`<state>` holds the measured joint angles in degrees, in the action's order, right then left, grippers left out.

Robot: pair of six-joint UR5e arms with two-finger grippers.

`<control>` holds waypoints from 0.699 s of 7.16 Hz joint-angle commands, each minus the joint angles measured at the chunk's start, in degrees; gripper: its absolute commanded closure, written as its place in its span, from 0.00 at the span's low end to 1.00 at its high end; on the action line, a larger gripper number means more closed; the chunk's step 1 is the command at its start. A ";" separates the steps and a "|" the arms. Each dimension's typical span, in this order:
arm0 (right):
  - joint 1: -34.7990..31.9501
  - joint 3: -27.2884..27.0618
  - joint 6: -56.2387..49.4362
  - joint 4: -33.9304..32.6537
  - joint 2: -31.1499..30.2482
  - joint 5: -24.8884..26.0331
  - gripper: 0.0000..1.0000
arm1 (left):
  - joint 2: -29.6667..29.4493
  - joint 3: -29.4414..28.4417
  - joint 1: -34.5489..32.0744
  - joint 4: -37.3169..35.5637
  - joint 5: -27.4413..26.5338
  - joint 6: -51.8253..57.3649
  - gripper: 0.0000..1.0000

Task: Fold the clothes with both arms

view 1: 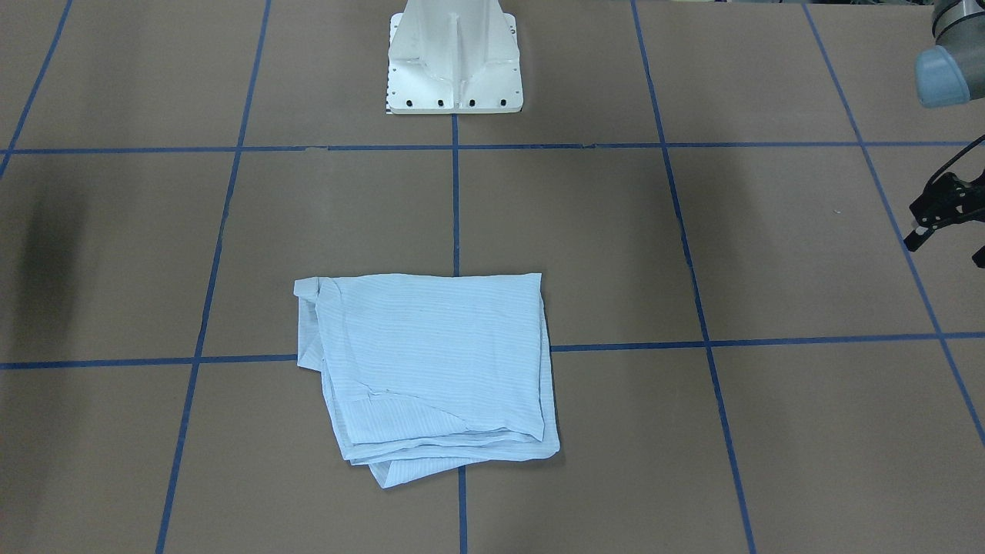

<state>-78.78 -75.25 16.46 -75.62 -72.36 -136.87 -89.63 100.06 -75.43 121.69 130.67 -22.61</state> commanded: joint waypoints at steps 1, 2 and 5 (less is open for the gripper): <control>0.82 -0.07 -1.61 -3.81 0.91 1.87 0.00 | 3.40 1.98 -0.59 -0.75 5.78 4.83 0.00; -0.49 -1.38 -1.70 -4.35 0.65 1.08 0.00 | 3.41 1.37 -2.86 -0.83 5.56 5.72 0.00; -2.60 -11.72 -9.22 -18.90 -4.33 1.69 0.00 | 3.06 1.10 -6.04 -8.18 -1.97 15.91 0.00</control>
<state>-80.10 -81.91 11.39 -88.73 -73.52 -135.66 -86.34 101.24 -80.62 117.38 131.73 -9.94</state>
